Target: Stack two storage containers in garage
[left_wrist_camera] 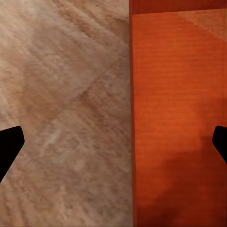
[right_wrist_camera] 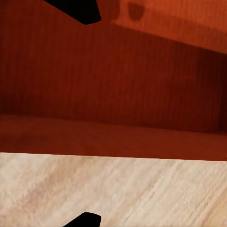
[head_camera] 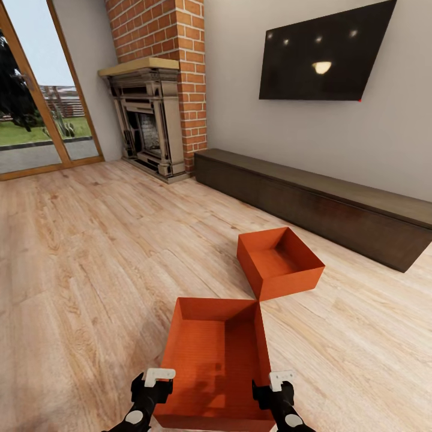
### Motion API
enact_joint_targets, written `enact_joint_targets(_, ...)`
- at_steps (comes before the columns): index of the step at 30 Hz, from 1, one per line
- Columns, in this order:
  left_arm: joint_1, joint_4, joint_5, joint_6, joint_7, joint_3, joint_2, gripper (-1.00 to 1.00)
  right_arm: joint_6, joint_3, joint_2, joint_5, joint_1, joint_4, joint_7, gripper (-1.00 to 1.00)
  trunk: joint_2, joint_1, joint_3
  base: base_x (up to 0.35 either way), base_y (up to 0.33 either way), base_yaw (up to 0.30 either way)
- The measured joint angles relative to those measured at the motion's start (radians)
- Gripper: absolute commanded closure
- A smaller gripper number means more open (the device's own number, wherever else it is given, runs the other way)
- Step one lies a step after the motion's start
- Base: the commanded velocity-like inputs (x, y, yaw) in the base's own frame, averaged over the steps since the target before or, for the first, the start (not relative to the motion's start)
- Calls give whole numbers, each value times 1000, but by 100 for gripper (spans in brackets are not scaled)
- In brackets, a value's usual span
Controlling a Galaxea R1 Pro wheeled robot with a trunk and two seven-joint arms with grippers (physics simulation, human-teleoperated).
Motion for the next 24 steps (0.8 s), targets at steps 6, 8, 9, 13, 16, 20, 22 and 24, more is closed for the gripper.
enact_joint_targets(6, 0, 0, -1, 0, 0, 1, -1, -100, 0, 0, 0, 0, 0, 0, -3, -100, 0, 0, 0, 0, 0, 0)
enact_joint_targets(8, 0, 0, 0, 1, 0, 2, -1, -100, 0, 0, 0, 0, 0, 0, -4, -100, 0, 0, 0, 0, 0, 0)
enact_joint_targets(9, 0, 0, 0, 1, 0, 2, -1, -100, 0, 0, 0, 0, 0, 0, -4, -100, 0, 0, 0, 0, 0, 0)
enact_joint_targets(13, 0, 0, 1, 1, 0, 4, -1, -100, 0, 0, 0, 0, 0, 0, -4, -100, 0, 0, 0, 0, 0, 0)
enact_joint_targets(16, 0, 0, 1, 0, 0, 4, 0, -100, 0, 0, 0, 0, 0, 0, -5, -100, 0, 0, 0, 0, 0, 0)
enact_joint_targets(20, 0, 0, 2, 1, 0, 5, 0, 100, -1, 0, 0, 0, 0, 0, -6, -100, 0, 0, 0, 0, 0, 0)
enact_joint_targets(22, 0, 0, 1, 2, -1, 1, 0, 100, -2, 0, 0, 0, 0, 0, -6, -100, 0, 0, 0, 0, 0, 0)
enact_joint_targets(24, 0, 0, 5, 1, -1, 3, 0, 100, -3, 0, 0, 0, 0, 0, -6, -100, 0, 0, 0, 0, 0, 0)
